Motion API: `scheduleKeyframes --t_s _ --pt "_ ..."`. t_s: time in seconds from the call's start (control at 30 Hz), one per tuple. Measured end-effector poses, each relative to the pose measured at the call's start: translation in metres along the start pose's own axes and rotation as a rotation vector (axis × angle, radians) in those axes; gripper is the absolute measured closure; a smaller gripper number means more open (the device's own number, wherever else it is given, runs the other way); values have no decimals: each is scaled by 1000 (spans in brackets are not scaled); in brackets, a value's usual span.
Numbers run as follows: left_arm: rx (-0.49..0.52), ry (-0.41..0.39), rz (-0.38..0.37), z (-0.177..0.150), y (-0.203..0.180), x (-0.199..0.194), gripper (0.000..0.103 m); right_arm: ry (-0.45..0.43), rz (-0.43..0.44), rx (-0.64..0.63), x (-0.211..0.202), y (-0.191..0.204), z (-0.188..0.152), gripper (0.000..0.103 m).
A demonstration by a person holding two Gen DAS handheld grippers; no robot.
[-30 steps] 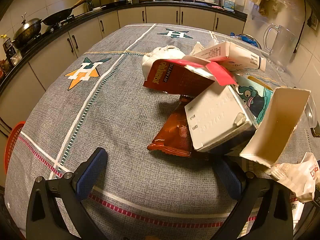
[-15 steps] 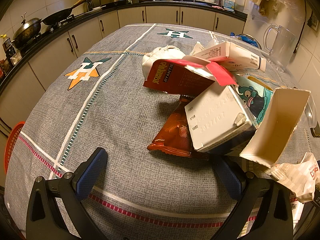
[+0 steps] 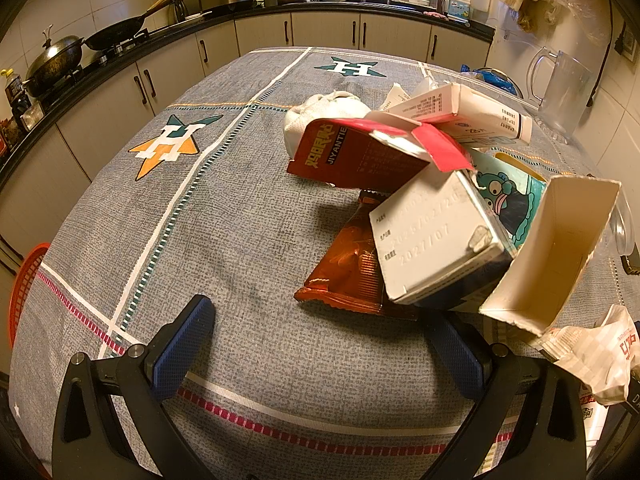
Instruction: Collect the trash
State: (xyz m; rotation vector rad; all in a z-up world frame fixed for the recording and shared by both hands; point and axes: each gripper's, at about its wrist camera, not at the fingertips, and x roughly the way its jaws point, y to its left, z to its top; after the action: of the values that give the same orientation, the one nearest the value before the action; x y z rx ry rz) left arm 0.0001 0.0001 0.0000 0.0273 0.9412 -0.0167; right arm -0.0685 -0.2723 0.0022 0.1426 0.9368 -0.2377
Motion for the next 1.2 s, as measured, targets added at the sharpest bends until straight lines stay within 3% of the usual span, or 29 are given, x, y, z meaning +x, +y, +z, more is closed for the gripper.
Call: scheduleKeyframes --t_s 0.33,0.5,0.63,0.73,0.83,1.2 --pt "0 0 0 0 0 0 0 1 1 1 2 1 1 0" --pt "2 0 0 0 0 0 0 44 -9 22 3 3 4 0" --pt "1 0 -4 2 1 1 0 37 -14 26 -6 1 -9 0" --pt "1 -9 -44 1 4 -1 0 42 -33 59 -12 0 -15 0" --pt "5 -15 -91 -3 6 -10 0 26 8 119 -28 -8 -23 0" --pt "17 -248 -39 -30 34 -110 0 -83 65 157 -98 -2 -52 0"
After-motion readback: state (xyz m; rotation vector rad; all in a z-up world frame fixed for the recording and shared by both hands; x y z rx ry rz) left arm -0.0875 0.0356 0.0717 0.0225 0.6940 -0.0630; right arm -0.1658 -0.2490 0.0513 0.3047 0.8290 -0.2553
